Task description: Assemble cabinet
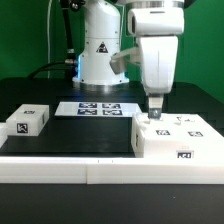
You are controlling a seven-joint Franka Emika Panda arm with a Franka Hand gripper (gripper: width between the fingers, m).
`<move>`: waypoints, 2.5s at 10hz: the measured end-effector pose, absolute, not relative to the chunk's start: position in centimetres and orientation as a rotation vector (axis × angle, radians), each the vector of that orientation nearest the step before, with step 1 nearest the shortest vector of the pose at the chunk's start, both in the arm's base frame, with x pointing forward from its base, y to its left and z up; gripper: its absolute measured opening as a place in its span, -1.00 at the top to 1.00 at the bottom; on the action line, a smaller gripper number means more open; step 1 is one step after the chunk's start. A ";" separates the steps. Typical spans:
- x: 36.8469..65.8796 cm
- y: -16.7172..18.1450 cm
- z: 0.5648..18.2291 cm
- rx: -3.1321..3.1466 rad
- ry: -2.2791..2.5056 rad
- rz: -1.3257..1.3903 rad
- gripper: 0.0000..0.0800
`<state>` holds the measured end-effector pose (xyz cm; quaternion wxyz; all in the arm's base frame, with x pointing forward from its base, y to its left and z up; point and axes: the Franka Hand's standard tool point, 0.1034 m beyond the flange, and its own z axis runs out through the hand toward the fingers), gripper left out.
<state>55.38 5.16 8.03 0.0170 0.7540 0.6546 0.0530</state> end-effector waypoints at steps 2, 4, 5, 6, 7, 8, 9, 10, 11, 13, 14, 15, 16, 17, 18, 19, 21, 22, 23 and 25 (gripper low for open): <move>54.2 5.3 9.4 2.444 1.883 0.198 -0.99; 52.5 5.4 9.1 2.523 1.782 0.213 -0.99; 52.5 5.4 9.0 2.546 1.758 0.205 -0.99; 52.6 5.4 9.0 2.543 1.760 0.207 -0.99; 52.6 5.4 9.0 2.556 1.745 0.207 -0.99; 52.5 5.6 9.0 2.698 1.550 0.216 -0.99; 52.5 5.6 9.0 2.781 1.421 0.221 -0.99; 52.3 5.6 8.9 2.914 1.154 0.284 -0.99; 51.3 5.7 8.5 3.048 0.841 0.302 -0.99; 50.4 6.7 7.8 3.176 0.412 0.308 -0.99; 50.2 6.8 7.3 3.221 0.197 0.299 -0.99; 50.3 6.8 7.4 3.238 0.086 0.295 -0.99; 50.2 7.0 7.4 3.253 -0.058 0.287 -0.99; 50.2 7.1 7.4 3.263 -0.233 0.275 -0.99; 50.1 7.3 7.3 3.263 -0.345 0.263 -0.99; 49.8 7.9 6.9 3.258 -0.393 0.239 -0.99; 49.3 8.9 6.0 3.237 -0.373 0.235 -0.99; 48.9 9.8 5.1 3.222 -0.336 0.234 -0.99; 48.6 10.3 4.7 3.206 -0.307 0.229 -0.99; 48.7 9.2 3.8 3.179 -0.258 0.225 -0.99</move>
Offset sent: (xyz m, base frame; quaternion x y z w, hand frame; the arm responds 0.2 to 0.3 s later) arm -0.0357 0.0007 -0.0100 -0.0204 0.0219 0.1446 0.9890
